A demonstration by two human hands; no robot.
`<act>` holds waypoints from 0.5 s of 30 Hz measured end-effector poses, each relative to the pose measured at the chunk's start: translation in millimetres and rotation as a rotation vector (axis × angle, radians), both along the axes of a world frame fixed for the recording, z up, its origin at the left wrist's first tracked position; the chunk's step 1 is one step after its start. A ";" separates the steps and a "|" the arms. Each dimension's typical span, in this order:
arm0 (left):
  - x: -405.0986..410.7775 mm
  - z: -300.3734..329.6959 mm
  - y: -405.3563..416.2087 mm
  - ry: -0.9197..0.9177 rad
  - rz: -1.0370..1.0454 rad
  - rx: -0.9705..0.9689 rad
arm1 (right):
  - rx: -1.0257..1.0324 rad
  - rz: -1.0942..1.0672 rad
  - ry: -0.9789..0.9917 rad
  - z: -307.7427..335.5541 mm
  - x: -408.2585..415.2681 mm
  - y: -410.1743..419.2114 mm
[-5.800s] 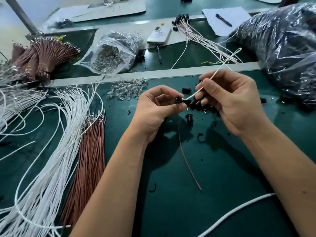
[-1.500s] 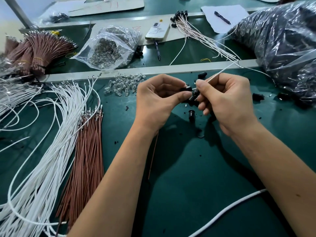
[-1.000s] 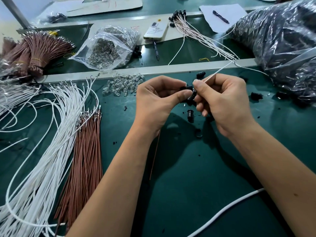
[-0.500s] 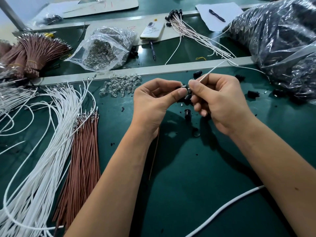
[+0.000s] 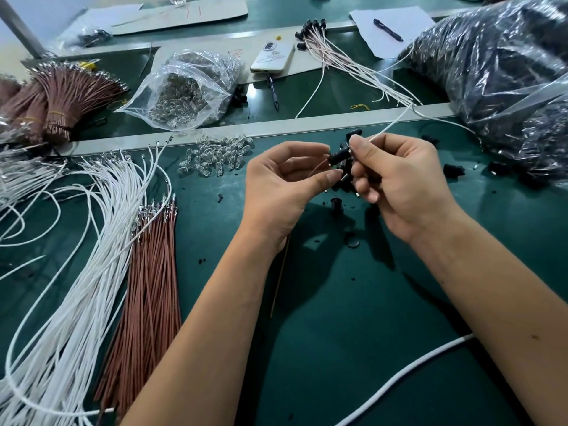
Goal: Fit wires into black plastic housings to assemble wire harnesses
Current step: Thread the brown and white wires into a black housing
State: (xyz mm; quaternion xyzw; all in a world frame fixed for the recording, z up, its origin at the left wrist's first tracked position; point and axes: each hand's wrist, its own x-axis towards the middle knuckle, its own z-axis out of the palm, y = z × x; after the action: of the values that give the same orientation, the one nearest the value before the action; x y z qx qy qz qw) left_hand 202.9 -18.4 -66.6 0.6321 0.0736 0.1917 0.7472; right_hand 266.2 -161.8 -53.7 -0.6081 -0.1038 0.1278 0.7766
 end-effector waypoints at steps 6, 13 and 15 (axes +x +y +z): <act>-0.9 -0.1 -0.5 0.027 -0.002 0.051 | -0.116 0.009 -0.096 -0.9 1.5 -3.6; -1.9 0.7 1.5 0.074 -0.092 0.149 | -0.160 0.070 -0.138 1.3 6.1 -7.9; -2.1 1.5 2.5 0.082 -0.089 0.144 | -0.135 0.024 -0.147 2.3 8.2 -9.8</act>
State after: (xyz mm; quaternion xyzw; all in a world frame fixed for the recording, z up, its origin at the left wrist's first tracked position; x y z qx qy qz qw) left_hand 200.8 -16.0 -65.1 0.6940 0.0619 0.1372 0.7041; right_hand 274.4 -171.6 -51.4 -0.6656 -0.1587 0.0990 0.7225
